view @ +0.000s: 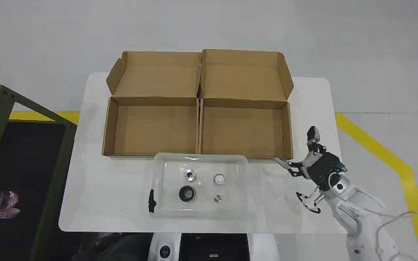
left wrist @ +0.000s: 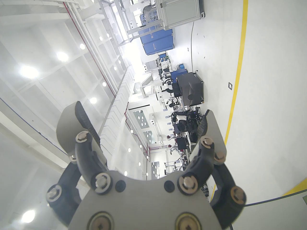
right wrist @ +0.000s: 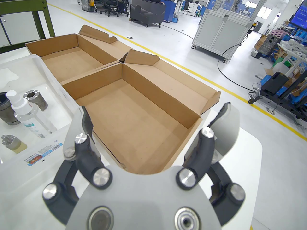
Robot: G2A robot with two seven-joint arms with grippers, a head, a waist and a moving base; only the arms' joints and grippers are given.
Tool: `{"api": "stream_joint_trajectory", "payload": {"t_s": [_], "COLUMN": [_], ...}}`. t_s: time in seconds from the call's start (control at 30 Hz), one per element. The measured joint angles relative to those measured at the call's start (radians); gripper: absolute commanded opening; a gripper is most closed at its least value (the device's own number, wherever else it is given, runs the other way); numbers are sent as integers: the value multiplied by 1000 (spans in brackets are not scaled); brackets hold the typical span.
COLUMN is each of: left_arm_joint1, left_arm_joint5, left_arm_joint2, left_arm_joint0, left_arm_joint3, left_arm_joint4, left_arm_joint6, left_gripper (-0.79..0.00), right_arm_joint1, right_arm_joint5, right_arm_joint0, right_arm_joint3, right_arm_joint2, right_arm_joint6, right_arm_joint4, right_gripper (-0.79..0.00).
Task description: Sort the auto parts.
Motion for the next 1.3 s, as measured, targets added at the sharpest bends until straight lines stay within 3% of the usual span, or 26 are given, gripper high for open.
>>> {"api": "stream_joint_trajectory", "payload": {"t_s": [0.53,0.77,1.3], "left_arm_joint1": [0,0,0], "left_arm_joint5": [0,0,0], "left_arm_joint2": [0,0,0], "left_arm_joint0": [0,0,0], "left_arm_joint3": [0,0,0], "left_arm_joint4": [0,0,0], "left_arm_joint6": [0,0,0], "left_gripper": [0,0,0], "right_arm_joint1": [0,11,14], "right_arm_joint5": [4,-96,-287], "right_arm_joint0": [1,25,212], "right_arm_joint3": [0,-72,-100], "right_arm_joint2": [-7,-58,-343], "right_arm_joint6": [21,172,527], "right_arm_joint4": [15,-25,88], "right_gripper": [0,0,0]}}
